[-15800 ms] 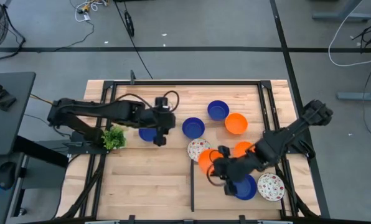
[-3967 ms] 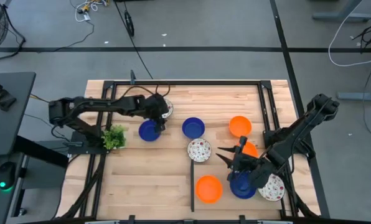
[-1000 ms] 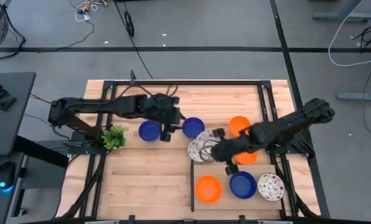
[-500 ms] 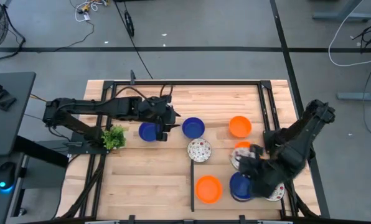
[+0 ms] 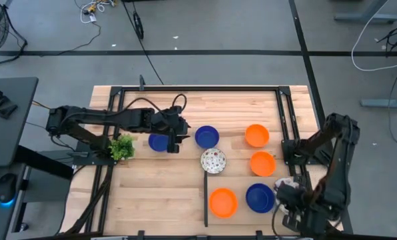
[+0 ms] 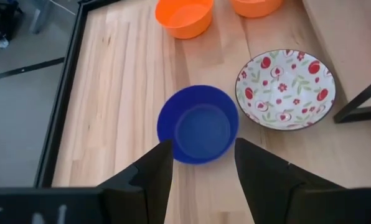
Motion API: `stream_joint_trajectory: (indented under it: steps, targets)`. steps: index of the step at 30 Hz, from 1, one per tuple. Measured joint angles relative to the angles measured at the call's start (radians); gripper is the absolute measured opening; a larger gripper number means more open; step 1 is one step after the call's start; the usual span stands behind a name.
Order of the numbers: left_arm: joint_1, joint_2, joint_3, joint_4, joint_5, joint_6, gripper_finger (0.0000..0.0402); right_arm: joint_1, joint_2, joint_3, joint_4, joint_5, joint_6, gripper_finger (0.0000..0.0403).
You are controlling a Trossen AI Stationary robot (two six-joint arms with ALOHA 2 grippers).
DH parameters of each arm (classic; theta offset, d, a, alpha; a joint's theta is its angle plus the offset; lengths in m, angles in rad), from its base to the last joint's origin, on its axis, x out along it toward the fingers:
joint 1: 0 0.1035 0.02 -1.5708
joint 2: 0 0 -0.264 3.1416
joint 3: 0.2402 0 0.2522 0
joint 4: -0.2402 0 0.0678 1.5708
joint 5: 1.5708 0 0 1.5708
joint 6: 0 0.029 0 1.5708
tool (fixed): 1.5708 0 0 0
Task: Pick & Place Mini bowls
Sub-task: Stack the white bowl on the white bowl on the shelf
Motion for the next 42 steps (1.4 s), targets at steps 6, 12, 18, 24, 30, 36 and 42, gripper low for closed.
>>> stream_joint_trajectory:
  steps: [6, 12, 18, 24, 30, 36, 42]
  targets:
    - [0.0, 0.0, -0.03, 0.032, 0.0, -0.004, 0.0177, 0.061, 0.101, 0.0, 0.001, -0.005, 0.062, 0.0004]
    - [0.0, 0.0, -0.031, 0.049, 0.0, -0.004, 0.0177, 0.077, 0.193, 0.0, -0.019, -0.01, 0.079, 0.0004]
    - [0.0, 0.0, -0.031, 0.048, 0.001, -0.011, 0.0177, 0.093, 0.241, 0.001, -0.066, 0.008, 0.148, 0.0004]
    - [0.0, 0.0, -0.031, 0.047, 0.003, -0.012, 0.0177, 0.109, 0.262, 0.002, -0.108, 0.045, 0.246, 0.0004]
    - [0.0, 0.0, -0.031, 0.047, 0.004, -0.012, 0.0177, 0.121, 0.282, 0.002, -0.155, 0.045, 0.342, 0.0004]
    - [0.0, 0.0, -0.031, 0.047, 0.004, -0.012, 0.0177, 0.121, 0.286, 0.002, -0.154, 0.098, 0.369, 0.0004]
    - [0.0, 0.0, -0.031, 0.047, 0.004, -0.012, 0.0177, 0.116, 0.286, 0.002, -0.159, 0.126, 0.367, 0.0004]
